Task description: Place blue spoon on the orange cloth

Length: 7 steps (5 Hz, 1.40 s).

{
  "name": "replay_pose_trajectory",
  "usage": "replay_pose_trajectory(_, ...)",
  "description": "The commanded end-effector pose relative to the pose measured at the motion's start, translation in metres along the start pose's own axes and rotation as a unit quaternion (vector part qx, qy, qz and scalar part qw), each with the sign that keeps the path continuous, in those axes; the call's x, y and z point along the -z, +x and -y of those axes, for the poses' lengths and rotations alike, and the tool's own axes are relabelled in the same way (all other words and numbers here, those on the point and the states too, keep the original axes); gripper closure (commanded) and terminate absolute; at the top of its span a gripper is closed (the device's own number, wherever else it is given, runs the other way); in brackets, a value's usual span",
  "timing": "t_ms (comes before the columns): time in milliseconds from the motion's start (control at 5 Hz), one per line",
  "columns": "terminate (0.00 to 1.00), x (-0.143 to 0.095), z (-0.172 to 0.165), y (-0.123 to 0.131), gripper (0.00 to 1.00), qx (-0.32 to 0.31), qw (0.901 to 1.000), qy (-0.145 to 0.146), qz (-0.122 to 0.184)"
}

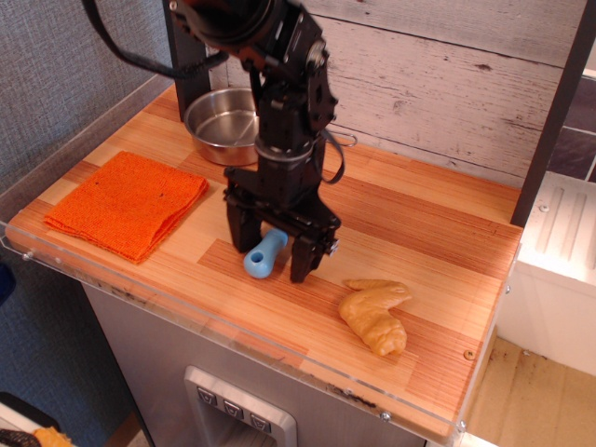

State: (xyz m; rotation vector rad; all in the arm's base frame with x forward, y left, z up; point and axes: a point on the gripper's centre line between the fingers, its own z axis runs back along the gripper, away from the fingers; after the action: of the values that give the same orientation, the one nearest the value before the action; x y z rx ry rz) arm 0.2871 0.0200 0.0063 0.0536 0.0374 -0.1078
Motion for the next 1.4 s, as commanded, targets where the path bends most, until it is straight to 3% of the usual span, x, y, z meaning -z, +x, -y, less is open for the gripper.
replay_pose_trajectory(0, 0.0, 0.004, 0.0, 0.001, 1.0, 0.001, 1.0, 0.006, 0.007)
replay_pose_trajectory(400, 0.0, -0.038, -0.01, -0.003, 1.0, 0.004, 0.998, -0.008, 0.062)
replay_pose_trajectory(600, 0.0, -0.069, -0.044, -0.022, 1.0, -0.026, 0.9959, -0.022, 0.084)
replay_pose_trajectory(800, 0.0, -0.078, -0.09, -0.045, 1.0, -0.047, 0.9967, -0.016, 0.064)
replay_pose_trajectory(1000, 0.0, -0.062, -0.137, -0.062, 1.0, -0.061, 0.9969, -0.029, 0.041)
replay_pose_trajectory(1200, 0.0, -0.049, -0.153, -0.069, 1.0, -0.057, 0.9978, -0.023, 0.025)
